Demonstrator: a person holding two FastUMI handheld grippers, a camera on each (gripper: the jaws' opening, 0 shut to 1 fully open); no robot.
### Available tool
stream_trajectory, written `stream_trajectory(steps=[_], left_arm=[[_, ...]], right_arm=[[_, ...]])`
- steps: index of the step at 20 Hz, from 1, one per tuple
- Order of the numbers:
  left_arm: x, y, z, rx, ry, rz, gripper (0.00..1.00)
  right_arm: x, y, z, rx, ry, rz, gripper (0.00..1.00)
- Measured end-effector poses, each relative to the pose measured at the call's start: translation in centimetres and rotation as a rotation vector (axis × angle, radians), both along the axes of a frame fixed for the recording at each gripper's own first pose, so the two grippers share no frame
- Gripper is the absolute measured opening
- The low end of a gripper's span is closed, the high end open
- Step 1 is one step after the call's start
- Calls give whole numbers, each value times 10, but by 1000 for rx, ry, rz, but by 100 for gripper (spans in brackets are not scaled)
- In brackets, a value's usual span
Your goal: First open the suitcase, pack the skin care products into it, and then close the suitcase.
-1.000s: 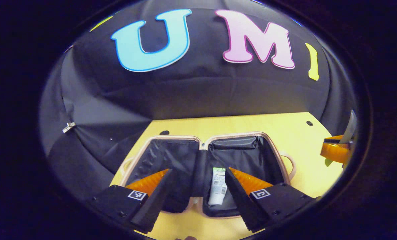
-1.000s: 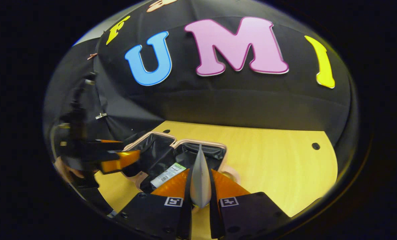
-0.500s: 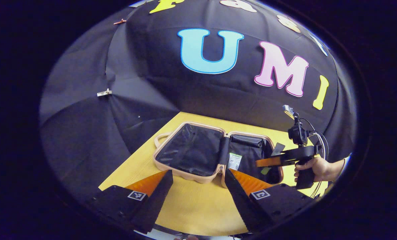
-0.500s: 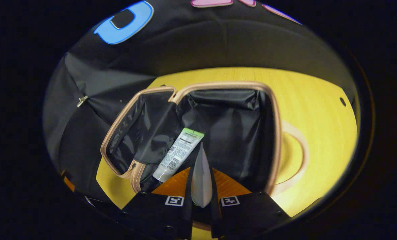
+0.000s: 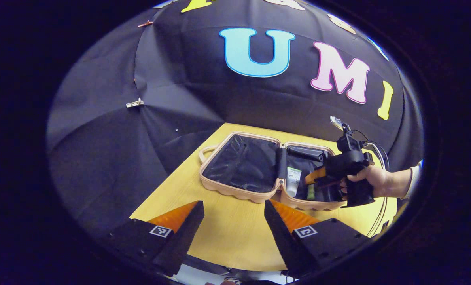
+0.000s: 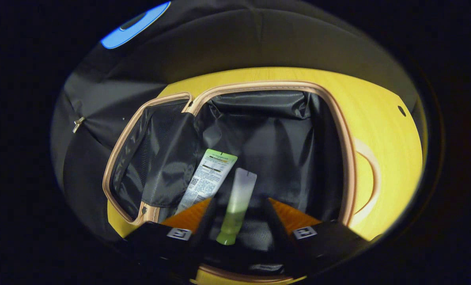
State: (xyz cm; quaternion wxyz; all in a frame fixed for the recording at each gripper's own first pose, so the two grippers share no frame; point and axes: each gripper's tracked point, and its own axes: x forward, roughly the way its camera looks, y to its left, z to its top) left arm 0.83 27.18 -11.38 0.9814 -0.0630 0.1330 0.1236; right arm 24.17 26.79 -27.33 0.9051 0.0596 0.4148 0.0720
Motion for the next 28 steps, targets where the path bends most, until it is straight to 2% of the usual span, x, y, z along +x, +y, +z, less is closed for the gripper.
stream_trajectory(steps=[2,4,9,13,16,18,20,24,25,28], left_arm=[[9,11,-1,3,-5,31,96],[21,30,5,10,-14,68,96],[79,107,33,29,-72,150,96],[148,157,21,-71,-42,129,96],[198,184,5,-190,-39,104,96],[225,206,-11,-256,-2,119,96],[245,226,-31,-268,45,152,96],[277,219,-50,-329,126,33,93],[280,215,-58,-336,166,23,88],[291,210,-71,-393,228,20,82]], right_arm=[[-5,-1,17,-1,-52,26,93],[-12,-4,39,-7,-119,57,98],[-33,-32,98,4,-278,61,98],[-53,-70,123,-38,-384,58,98],[-72,-103,118,-122,-433,62,98],[-89,-115,109,-148,-426,62,98],[-109,-122,91,-142,-366,37,98],[-141,-113,67,-71,-282,9,98],[-145,-113,63,-75,-276,13,98],[-162,-102,52,-50,-206,45,98]])
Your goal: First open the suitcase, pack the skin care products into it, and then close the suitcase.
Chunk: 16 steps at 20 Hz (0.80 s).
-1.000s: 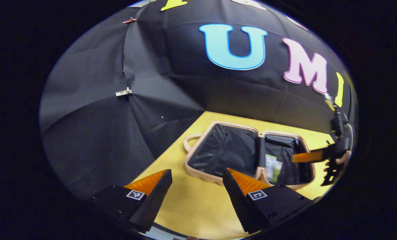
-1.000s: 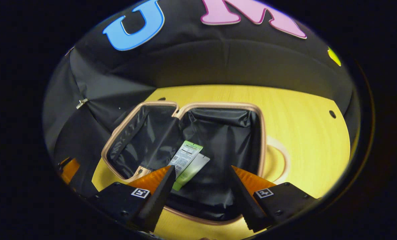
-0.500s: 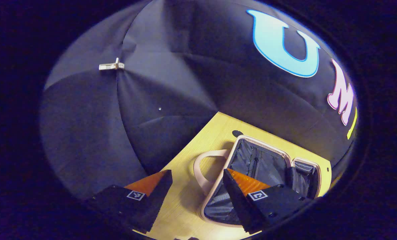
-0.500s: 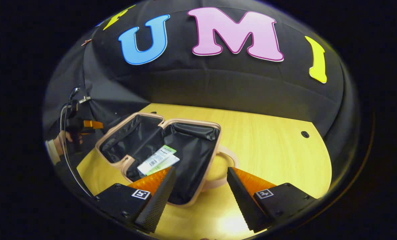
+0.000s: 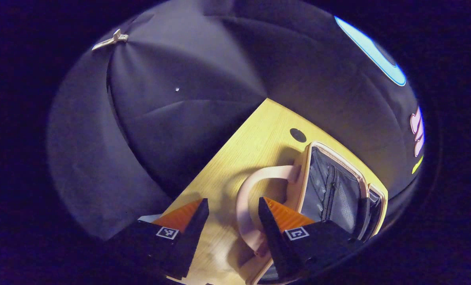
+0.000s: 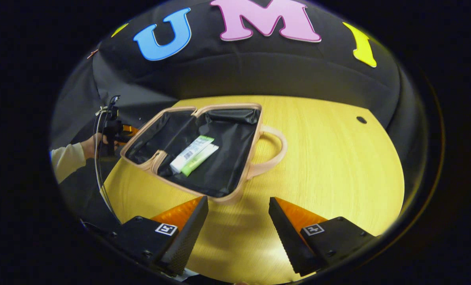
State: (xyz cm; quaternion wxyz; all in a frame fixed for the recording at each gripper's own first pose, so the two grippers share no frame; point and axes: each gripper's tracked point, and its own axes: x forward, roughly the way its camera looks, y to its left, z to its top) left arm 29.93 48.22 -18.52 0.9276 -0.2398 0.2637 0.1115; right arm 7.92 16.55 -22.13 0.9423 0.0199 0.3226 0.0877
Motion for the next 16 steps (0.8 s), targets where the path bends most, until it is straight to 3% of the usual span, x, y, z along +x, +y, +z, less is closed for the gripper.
stream_trajectory(steps=[2,4,5,6,7,10,13,16], left_arm=[[0,-5,-2,-87,8,5,77],[1,-5,-1,-135,-21,9,61],[2,-10,2,-145,-28,26,37],[-4,-9,15,-120,-54,32,24],[-1,-12,21,-80,-79,27,19],[-17,-14,63,90,-115,20,10],[-43,-31,112,193,-166,25,6],[-75,-71,178,255,-242,-32,6]], right_arm=[[3,-1,3,-3,-21,5,98],[2,-6,6,-2,-27,-2,98],[2,-13,7,-4,-29,-10,98],[4,-19,7,-10,-33,-21,98],[5,-27,10,-8,-39,-35,98],[13,-49,20,-2,-71,-75,98],[15,-78,33,12,-60,-128,98],[26,-103,52,39,-77,-166,98]])
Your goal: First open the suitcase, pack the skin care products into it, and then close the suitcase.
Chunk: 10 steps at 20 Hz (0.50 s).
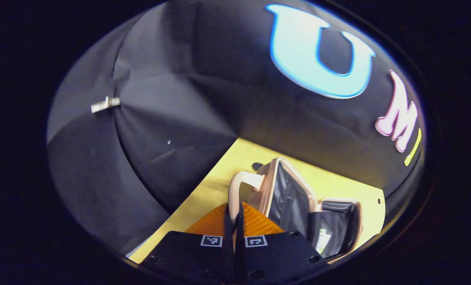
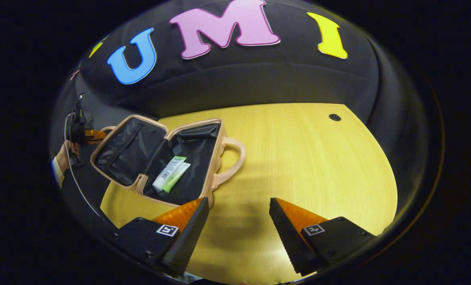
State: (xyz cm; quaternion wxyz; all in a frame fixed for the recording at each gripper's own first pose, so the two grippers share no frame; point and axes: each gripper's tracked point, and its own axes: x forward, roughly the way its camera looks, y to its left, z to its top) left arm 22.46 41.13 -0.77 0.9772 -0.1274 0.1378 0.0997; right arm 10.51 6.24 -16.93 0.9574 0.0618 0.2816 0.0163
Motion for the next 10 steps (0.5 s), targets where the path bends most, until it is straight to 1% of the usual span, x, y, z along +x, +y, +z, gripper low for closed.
stream_trajectory(steps=[3,5,6,7,9,10], left_arm=[[-23,-60,48,74,-20,-63,6],[-22,-112,68,136,-25,-105,6],[-21,-142,73,161,-25,-126,10],[-21,-172,79,174,-31,-147,6],[-18,-236,82,144,-51,-210,6],[-16,-271,76,100,-54,-249,6]], right_arm=[[4,-32,21,-2,-25,-7,98],[7,-47,31,5,-43,-9,98],[9,-54,36,5,-53,-7,98],[9,-61,41,11,-63,0,98],[9,-74,46,30,-70,2,98],[6,-78,49,45,-70,2,98]])
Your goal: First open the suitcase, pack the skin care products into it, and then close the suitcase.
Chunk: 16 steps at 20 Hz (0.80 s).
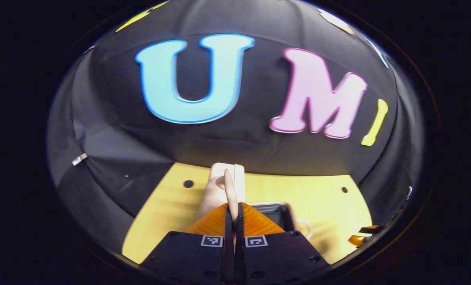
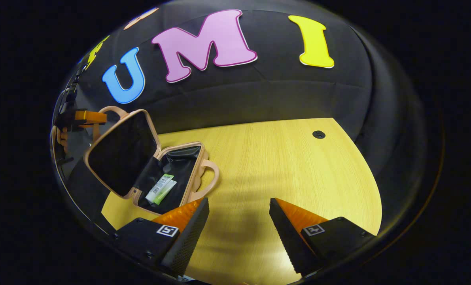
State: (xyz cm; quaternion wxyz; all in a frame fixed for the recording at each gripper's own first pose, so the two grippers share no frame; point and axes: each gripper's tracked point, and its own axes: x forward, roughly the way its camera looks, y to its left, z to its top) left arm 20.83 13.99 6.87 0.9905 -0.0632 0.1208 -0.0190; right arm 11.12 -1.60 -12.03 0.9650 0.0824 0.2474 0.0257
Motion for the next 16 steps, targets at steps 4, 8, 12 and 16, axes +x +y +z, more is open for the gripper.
stream_trajectory(steps=[4,8,12,16], left_arm=[[8,-115,-66,-166,110,-129,10],[26,-154,-139,-139,221,-144,6],[38,-171,-171,-137,287,-146,8],[33,-185,-170,-175,254,-174,29]], right_arm=[[-9,-17,5,13,-1,7,97],[-9,-37,21,-52,-60,-2,98],[-13,-40,17,-7,-37,-21,97],[-17,-37,25,-5,-51,-26,97]])
